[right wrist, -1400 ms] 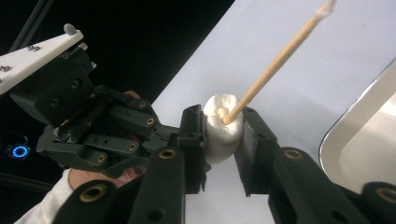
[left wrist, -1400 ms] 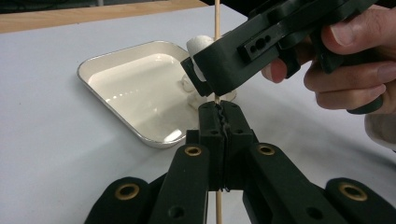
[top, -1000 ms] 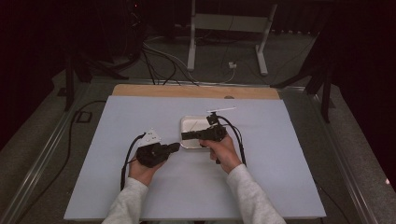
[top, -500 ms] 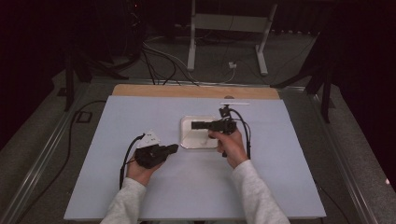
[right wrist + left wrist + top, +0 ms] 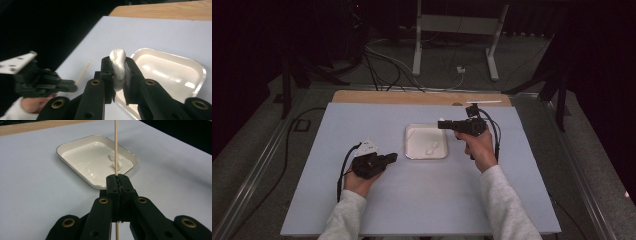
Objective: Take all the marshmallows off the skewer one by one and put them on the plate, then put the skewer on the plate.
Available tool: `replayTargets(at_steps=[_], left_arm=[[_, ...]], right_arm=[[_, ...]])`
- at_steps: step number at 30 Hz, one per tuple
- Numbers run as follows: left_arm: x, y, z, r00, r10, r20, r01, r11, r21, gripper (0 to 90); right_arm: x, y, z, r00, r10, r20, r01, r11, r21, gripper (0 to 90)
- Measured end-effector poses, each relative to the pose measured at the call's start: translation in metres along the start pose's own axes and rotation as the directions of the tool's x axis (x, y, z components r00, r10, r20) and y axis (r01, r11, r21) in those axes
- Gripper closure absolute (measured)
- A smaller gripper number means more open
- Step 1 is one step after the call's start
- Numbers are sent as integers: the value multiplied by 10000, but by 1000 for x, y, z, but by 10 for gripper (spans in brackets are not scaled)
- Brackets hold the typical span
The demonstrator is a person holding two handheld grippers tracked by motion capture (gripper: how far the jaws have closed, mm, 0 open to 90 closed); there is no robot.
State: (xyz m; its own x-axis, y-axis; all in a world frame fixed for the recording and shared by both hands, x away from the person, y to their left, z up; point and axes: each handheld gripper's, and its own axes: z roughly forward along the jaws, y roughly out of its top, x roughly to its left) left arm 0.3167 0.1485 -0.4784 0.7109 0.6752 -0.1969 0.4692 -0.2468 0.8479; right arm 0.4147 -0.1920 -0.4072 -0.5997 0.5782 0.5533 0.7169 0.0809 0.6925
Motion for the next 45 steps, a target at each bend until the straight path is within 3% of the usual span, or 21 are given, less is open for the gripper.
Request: replayTargets(at_steps=[6, 11, 18, 23, 29, 34, 38, 40, 45], left_arm=[[1, 1, -2, 9999, -105, -38, 104, 9998, -139, 900], [1, 2, -2, 9998, -167, -53, 166, 9997, -195, 900], [1, 3, -1, 9995, -305, -48, 304, 9994, -187, 900], [0, 4, 0, 9994, -333, -98, 331, 9993, -198, 900], [-2, 7, 5, 9985, -502, -226, 497, 9985, -231, 900], [-3, 12, 16, 9971, -654, -391, 646, 9977, -212, 900], [-5, 16, 30, 9938, -934, -599, 923, 9955, -206, 900], [-5, 19, 39, 9916, -1114, -657, 1100, 9936, -242, 900], [-4, 31, 60, 9849, -1406, -1014, 1384, 9900, -281, 900]], right_arm=[[-4, -5, 10, 9942, -395, 1000, 374, 9991, 222, 791], [-11, -13, 19, 9885, -398, 1459, 338, 9985, 432, 789], [-17, -26, 31, 9686, -841, 2340, 620, 9930, 1002, 783], [-17, -34, 39, 9586, -1053, 2647, 726, 9888, 1304, 776], [-20, -47, 54, 9443, -1481, 2938, 934, 9769, 1922, 758], [-22, -54, 62, 9391, -1633, 3022, 1005, 9719, 2130, 519], [-19, -54, 63, 9340, -1802, 3086, 1245, 9735, 1919, 284], [-17, -54, 60, 9274, -1751, 3305, 1240, 9776, 1700, 242], [-13, -55, 47, 9259, -1486, 3472, 1189, 9873, 1055, 184]])
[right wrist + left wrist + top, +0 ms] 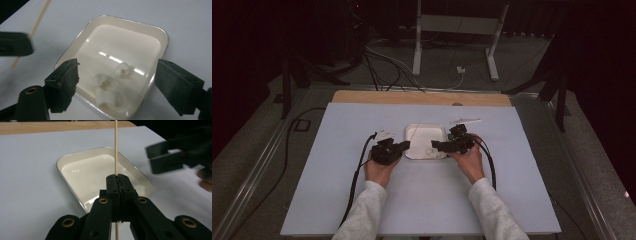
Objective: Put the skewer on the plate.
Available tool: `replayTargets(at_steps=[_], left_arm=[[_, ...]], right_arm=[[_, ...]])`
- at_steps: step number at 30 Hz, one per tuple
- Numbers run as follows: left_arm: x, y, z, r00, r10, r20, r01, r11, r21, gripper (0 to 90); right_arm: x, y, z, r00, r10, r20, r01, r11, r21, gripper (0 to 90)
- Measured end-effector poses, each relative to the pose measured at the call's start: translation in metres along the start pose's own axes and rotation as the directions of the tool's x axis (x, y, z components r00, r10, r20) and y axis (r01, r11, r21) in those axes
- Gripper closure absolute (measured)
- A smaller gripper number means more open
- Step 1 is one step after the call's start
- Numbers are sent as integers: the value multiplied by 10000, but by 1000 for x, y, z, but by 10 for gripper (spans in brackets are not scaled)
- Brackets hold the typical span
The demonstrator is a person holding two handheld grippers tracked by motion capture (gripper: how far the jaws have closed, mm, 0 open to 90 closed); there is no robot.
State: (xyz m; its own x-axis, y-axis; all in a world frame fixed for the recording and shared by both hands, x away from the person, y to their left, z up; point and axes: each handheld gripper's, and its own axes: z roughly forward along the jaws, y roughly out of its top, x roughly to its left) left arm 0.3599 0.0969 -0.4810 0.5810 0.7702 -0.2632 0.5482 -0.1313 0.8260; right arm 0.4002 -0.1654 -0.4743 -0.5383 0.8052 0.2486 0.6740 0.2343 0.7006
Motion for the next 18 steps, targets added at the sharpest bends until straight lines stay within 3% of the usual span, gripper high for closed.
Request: replayTargets(at_steps=[7, 12, 18], left_arm=[[1, 9, 31, 9969, -454, -646, 466, 9988, 174, 900], [0, 10, 50, 9895, -1033, -1015, 1059, 9942, 199, 900], [-6, 7, 68, 9826, -1201, -1414, 1277, 9908, 457, 900]], right_arm=[[4, -7, -17, 9998, -172, 79, 176, 9985, -513, 168], [3, -16, -27, 10000, -78, -7, 77, 9974, -710, 162], [2, -23, -34, 9999, -145, 93, 152, 9968, -783, 151]])
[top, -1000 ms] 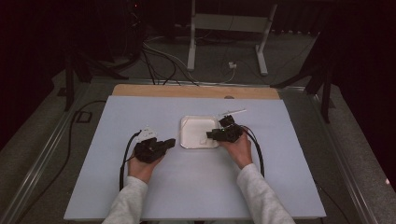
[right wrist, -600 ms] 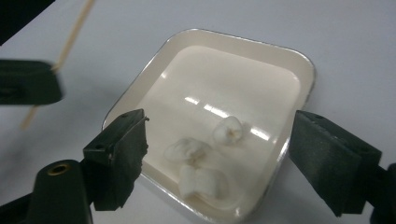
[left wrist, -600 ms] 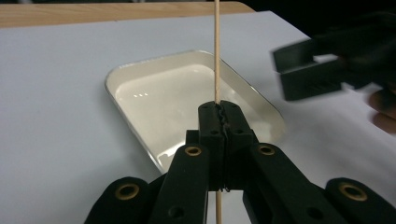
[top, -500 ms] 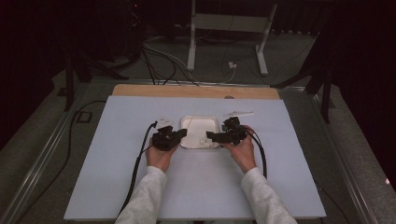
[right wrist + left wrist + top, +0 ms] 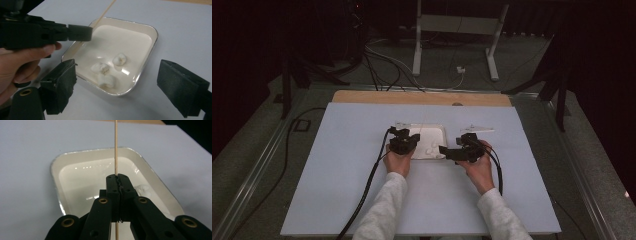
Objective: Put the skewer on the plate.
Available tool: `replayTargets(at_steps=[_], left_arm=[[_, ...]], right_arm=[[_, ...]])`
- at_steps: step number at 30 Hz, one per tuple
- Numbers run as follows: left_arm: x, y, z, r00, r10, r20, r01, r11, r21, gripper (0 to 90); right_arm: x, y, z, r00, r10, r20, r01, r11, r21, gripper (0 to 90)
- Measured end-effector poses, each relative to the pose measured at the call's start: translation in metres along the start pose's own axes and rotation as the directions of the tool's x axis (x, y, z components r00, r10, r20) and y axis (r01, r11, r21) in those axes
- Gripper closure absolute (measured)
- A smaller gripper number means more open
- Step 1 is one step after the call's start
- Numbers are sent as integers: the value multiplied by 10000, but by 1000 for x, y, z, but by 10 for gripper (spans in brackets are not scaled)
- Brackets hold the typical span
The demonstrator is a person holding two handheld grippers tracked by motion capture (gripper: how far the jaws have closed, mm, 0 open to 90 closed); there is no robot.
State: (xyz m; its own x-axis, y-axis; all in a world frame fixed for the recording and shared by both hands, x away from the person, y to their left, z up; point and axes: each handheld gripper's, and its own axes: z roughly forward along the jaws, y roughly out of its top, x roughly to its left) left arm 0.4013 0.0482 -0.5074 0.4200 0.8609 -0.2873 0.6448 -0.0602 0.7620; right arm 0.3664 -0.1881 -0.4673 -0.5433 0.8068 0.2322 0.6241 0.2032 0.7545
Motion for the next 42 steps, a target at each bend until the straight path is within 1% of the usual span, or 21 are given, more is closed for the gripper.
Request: replayTargets(at_steps=[2, 3, 7, 8, 9, 11, 14, 17, 19, 21, 24, 25, 27, 30, 31, 33, 35, 37, 38, 40, 42], left_arm=[[-2, -1, 4, 9997, -8, -229, 9, 10000, 78, 900], [-2, -2, 5, 9996, -67, -265, 70, 9999, 86, 900], [-1, -6, 11, 9969, -323, -715, 338, 9992, 198, 900], [-1, -7, 13, 9965, -434, -721, 451, 9987, 231, 900], [-2, -8, 14, 9964, -432, -736, 453, 9986, 278, 900], [-4, -11, 15, 9935, -426, -1056, 470, 9981, 396, 900], [-3, -17, 15, 9886, -816, -1265, 875, 9953, 421, 900], [-7, -19, 11, 9875, -924, -1278, 978, 9945, 366, 899], [-10, -20, 11, 9884, -879, -1236, 936, 9947, 415, 881], [-11, -21, 11, 9899, -899, -1093, 952, 9945, 435, 823], [-12, -20, 9, 9930, -809, -859, 847, 9955, 415, 719], [-12, -20, 7, 9939, -810, -752, 837, 9959, 335, 681], [-11, -17, 1, 9947, -756, -704, 762, 9971, 60, 608], [-7, -11, -11, 9953, -892, -375, 883, 9958, -247, 465], [-6, -9, -15, 9960, -854, -262, 844, 9958, -368, 436], [-2, -6, -24, 9973, -735, 37, 736, 9964, -430, 387], [0, -5, -29, 9973, -562, 473, 576, 9979, -294, 370], [2, -5, -31, 9974, -466, 557, 479, 9986, -231, 358], [3, -5, -32, 9969, -468, 637, 487, 9984, -285, 358], [4, -6, -37, 9970, -428, 643, 456, 9980, -436, 334], [5, -5, -44, 9965, -330, 762, 375, 9976, -580, 292]], right_arm=[[1, -1, -2, 10000, -67, 16, 67, 10000, -19, 149], [2, -1, -4, 9999, -103, -9, 103, 9999, -51, 149], [6, -2, -9, 9998, -155, -136, 153, 9997, -200, 149], [7, -2, -10, 9997, -184, -178, 179, 9995, -258, 149], [7, -3, -11, 9996, -188, -187, 183, 9995, -266, 149], [8, -3, -13, 9995, -242, -189, 236, 9992, -310, 149], [7, -4, -15, 9996, -259, -141, 254, 9992, -302, 150], [5, -5, -15, 9997, -234, -122, 230, 9993, -300, 150], [5, -6, -15, 9997, -216, -112, 213, 9994, -261, 149], [6, -6, -16, 9997, -224, -123, 220, 9994, -284, 149], [7, -5, -17, 9995, -286, -114, 282, 9991, -322, 149], [7, -5, -17, 9996, -267, -129, 262, 9991, -328, 149], [6, -5, -17, 9996, -240, -125, 235, 9992, -331, 148], [6, -6, -19, 9997, -181, -181, 173, 9991, -399, 147], [6, -6, -20, 9997, -172, -194, 163, 9989, -433, 147], [6, -7, -20, 9996, -199, -217, 190, 9989, -429, 147], [6, -7, -20, 9996, -215, -191, 207, 9990, -406, 147], [6, -7, -20, 9996, -203, -193, 195, 9990, -408, 148], [7, -7, -20, 9996, -206, -191, 199, 9990, -402, 147], [8, -8, -20, 9995, -248, -191, 239, 9988, -429, 147], [9, -8, -22, 9994, -291, -211, 281, 9986, -456, 147]])
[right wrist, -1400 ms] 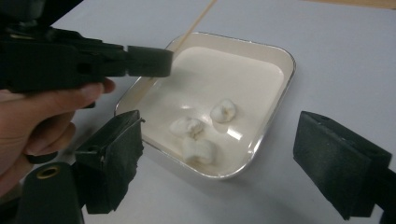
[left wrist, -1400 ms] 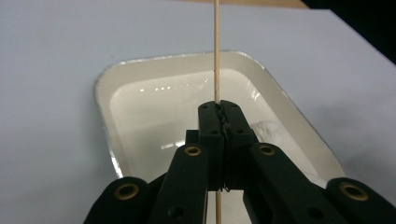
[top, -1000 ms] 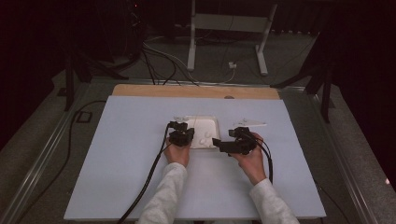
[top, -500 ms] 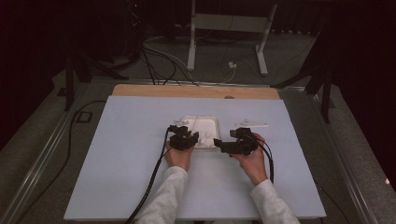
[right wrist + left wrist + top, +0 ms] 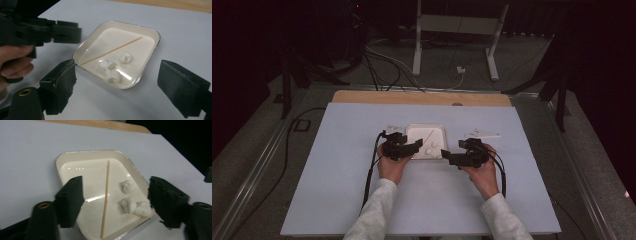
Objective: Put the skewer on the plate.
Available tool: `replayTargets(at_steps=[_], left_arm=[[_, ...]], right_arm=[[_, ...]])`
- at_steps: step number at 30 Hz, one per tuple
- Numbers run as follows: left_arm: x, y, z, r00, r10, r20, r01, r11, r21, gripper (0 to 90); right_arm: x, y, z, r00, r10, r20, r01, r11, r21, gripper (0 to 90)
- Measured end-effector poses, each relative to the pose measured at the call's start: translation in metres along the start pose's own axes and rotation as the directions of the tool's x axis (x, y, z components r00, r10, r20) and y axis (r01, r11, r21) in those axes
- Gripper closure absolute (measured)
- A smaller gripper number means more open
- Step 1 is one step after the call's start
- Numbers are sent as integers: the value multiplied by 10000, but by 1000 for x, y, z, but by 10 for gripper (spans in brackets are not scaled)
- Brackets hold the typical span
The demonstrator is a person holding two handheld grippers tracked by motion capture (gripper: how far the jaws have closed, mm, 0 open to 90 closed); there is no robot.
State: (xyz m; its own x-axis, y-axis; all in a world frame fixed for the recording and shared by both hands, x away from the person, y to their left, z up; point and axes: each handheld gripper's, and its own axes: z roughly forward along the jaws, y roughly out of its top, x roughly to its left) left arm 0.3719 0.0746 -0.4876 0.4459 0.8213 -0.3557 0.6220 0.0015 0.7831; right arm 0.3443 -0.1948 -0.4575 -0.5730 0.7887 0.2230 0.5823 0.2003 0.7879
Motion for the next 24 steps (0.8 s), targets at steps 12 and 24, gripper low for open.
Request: replayTargets(at_steps=[12, 24], left_arm=[[8, 0, -96, 9799, 1965, 341, -1907, 9734, -1270, 17], [42, -26, -158, 9709, 2311, -627, -2391, 9502, -1999, 7]], right_arm=[[-1, -11, -20, 9989, -307, -340, 287, 9978, -590, 140], [-13, -43, -58, 9971, -758, -103, 736, 9869, -1433, 43]])
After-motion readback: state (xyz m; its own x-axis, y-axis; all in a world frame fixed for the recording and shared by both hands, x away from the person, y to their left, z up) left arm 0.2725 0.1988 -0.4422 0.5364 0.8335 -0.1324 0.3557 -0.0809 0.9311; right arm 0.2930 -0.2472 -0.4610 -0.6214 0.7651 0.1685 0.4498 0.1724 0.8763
